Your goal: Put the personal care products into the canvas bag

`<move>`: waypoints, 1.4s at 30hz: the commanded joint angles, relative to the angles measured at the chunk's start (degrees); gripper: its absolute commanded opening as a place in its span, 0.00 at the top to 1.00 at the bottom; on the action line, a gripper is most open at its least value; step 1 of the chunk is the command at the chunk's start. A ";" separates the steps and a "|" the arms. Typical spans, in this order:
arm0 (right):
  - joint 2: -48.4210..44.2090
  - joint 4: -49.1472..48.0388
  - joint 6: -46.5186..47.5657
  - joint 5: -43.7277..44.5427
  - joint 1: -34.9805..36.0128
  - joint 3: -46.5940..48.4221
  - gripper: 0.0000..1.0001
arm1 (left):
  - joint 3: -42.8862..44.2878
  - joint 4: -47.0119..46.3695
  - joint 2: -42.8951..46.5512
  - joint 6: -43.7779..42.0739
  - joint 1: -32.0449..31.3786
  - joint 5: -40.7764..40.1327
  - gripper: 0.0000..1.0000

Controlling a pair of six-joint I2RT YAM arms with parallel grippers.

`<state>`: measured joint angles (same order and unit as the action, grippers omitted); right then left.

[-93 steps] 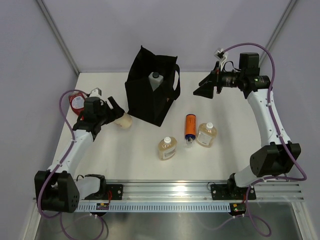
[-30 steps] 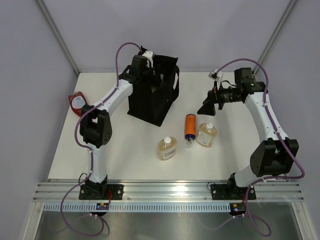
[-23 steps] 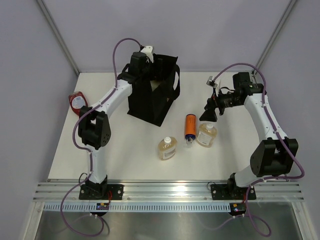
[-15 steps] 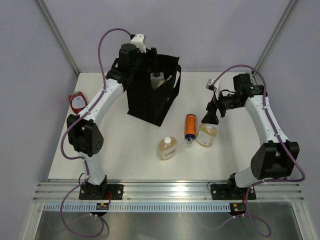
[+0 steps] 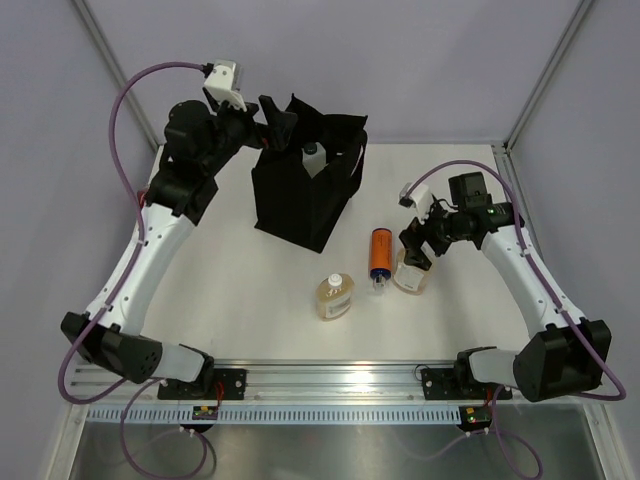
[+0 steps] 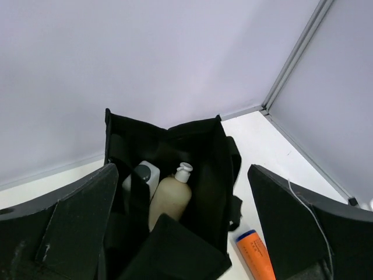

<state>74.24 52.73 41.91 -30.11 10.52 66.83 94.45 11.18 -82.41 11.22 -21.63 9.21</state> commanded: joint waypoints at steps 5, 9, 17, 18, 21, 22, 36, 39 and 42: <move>-3.05 -7.13 -5.36 7.87 0.38 -2.14 0.00 | -12.79 -0.02 11.81 -1.03 0.09 0.19 0.01; -1.56 -3.68 0.19 5.24 0.29 -4.42 0.01 | -23.15 0.25 19.71 0.37 0.09 1.15 0.01; 2.75 -8.69 -2.01 3.56 0.90 -7.32 0.00 | -44.08 -5.91 35.91 3.89 0.09 5.38 0.01; 3.63 -9.39 -2.01 4.00 1.08 -7.76 0.01 | -45.66 -5.47 37.57 4.15 0.09 4.94 0.01; 4.34 -12.21 -1.22 4.10 1.52 -9.25 0.02 | -47.95 -3.80 39.34 5.21 0.09 4.41 0.01; 4.42 -13.43 -1.04 4.09 1.60 -9.96 0.07 | -48.31 -3.54 40.13 5.73 0.09 4.50 0.01; 0.12 -12.83 -4.72 0.23 1.78 -11.29 1.00 | -49.89 -2.30 42.07 5.92 0.09 5.37 0.01; 0.03 -12.48 -10.08 -0.21 0.91 -8.91 1.00 | -49.98 -2.21 41.81 6.35 0.09 5.90 0.01; 1.70 -10.99 -15.71 -3.63 -1.64 -5.66 1.00 | -50.51 -2.39 41.89 7.23 0.09 6.87 0.01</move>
<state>76.31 41.17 32.95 -29.78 10.98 55.96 44.21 10.87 -40.60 17.23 -21.63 13.80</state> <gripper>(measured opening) 0.657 0.984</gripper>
